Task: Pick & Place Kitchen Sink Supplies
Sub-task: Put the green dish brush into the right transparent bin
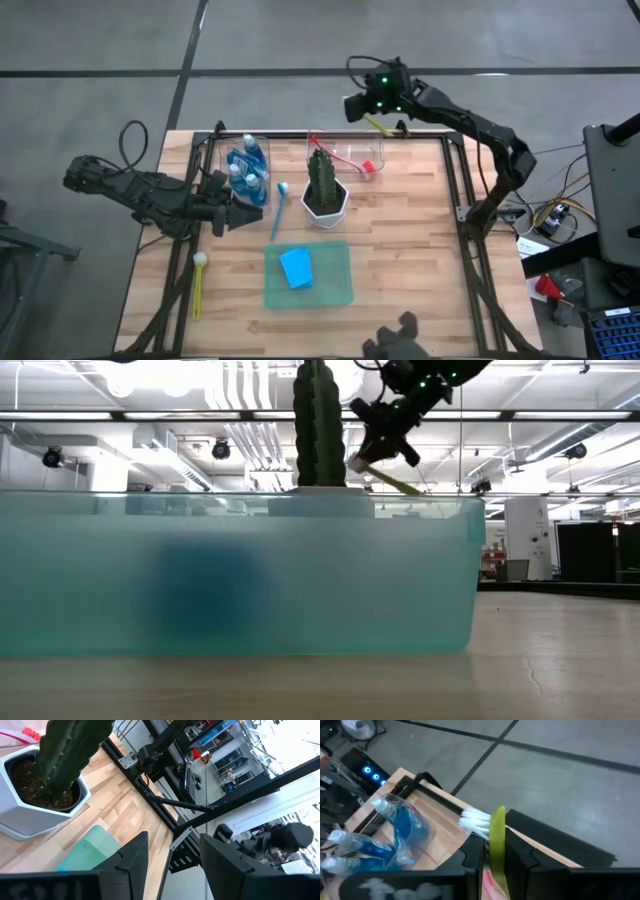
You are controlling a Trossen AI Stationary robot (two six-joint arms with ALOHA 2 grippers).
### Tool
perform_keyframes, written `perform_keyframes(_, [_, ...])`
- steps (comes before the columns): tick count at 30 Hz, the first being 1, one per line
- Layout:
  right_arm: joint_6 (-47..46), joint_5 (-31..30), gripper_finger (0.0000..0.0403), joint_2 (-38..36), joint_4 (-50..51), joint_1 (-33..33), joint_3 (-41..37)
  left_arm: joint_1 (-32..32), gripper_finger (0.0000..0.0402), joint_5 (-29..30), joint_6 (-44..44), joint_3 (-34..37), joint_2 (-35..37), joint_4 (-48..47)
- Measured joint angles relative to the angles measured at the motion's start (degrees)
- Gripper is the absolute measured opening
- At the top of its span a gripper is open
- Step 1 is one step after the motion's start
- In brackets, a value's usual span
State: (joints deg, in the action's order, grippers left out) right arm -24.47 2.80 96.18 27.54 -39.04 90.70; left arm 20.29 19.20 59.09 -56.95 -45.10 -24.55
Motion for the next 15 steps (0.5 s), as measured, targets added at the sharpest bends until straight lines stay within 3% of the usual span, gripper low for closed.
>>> perform_keyframes(9, [5.2, 0.86, 0.0043, 7.15, -6.91, 6.08, -0.13, -0.04, 0.0167, 0.0, -0.6, 0.02, 0.0, 0.04])
perform_keyframes(15, [5.17, -5.23, 0.0043, 11.51, -2.99, 7.08, -0.17, -0.02, 0.0167, 0.0, -3.35, 0.0, 0.0, 0.06])
